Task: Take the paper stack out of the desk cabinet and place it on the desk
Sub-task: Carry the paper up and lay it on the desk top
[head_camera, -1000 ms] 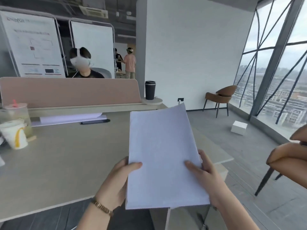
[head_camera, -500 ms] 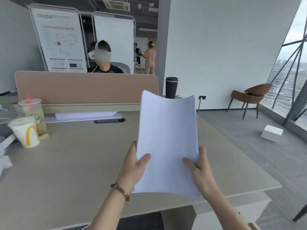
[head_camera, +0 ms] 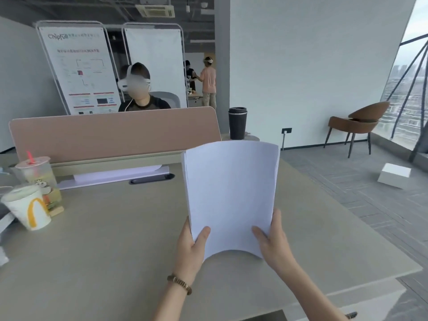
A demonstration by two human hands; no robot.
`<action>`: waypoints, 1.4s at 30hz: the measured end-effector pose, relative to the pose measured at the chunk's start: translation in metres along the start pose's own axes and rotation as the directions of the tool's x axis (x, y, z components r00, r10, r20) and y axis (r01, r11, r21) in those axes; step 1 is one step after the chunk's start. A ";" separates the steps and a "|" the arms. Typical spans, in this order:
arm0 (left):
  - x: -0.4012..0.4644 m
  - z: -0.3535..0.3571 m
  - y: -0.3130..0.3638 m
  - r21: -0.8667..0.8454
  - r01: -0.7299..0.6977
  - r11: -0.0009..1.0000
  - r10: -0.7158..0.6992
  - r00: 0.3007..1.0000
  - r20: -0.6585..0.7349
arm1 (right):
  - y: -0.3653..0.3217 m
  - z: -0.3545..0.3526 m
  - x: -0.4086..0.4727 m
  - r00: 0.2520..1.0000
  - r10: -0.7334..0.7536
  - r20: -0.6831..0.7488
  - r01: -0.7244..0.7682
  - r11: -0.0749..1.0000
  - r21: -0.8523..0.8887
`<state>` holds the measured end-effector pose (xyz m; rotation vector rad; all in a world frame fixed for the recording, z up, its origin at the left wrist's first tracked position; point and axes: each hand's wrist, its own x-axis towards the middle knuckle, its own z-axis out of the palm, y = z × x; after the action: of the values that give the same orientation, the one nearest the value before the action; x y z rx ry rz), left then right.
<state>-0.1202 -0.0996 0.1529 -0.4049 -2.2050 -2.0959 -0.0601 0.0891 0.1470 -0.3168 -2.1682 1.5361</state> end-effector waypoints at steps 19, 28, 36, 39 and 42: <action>0.028 0.007 0.020 -0.178 0.023 0.984 -0.030 0.999 -0.039 | -0.042 -0.020 0.031 0.988 -0.134 -0.079 0.149 0.962 0.228; 0.010 0.006 -0.021 -0.031 0.170 0.985 -0.169 0.986 0.010 | 0.006 -0.006 0.021 0.998 -0.048 -0.036 0.054 0.983 0.177; 0.006 0.012 -0.037 0.027 0.183 0.983 -0.182 0.983 -0.033 | 0.046 0.007 0.013 0.996 0.084 -0.031 -0.078 0.985 0.156; 0.012 0.016 -0.040 0.040 0.164 0.986 -0.161 0.985 -0.066 | 0.048 0.008 0.018 0.995 0.096 -0.031 -0.090 0.983 0.159; 0.021 0.022 -0.040 0.099 0.137 0.986 -0.133 0.990 -0.048 | 0.050 0.001 0.026 0.992 0.124 -0.029 -0.118 0.978 0.171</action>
<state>-0.1475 -0.0766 0.1172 -0.2089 -2.3654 -2.0217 -0.0869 0.1170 0.1064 -0.4263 -2.0045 1.7521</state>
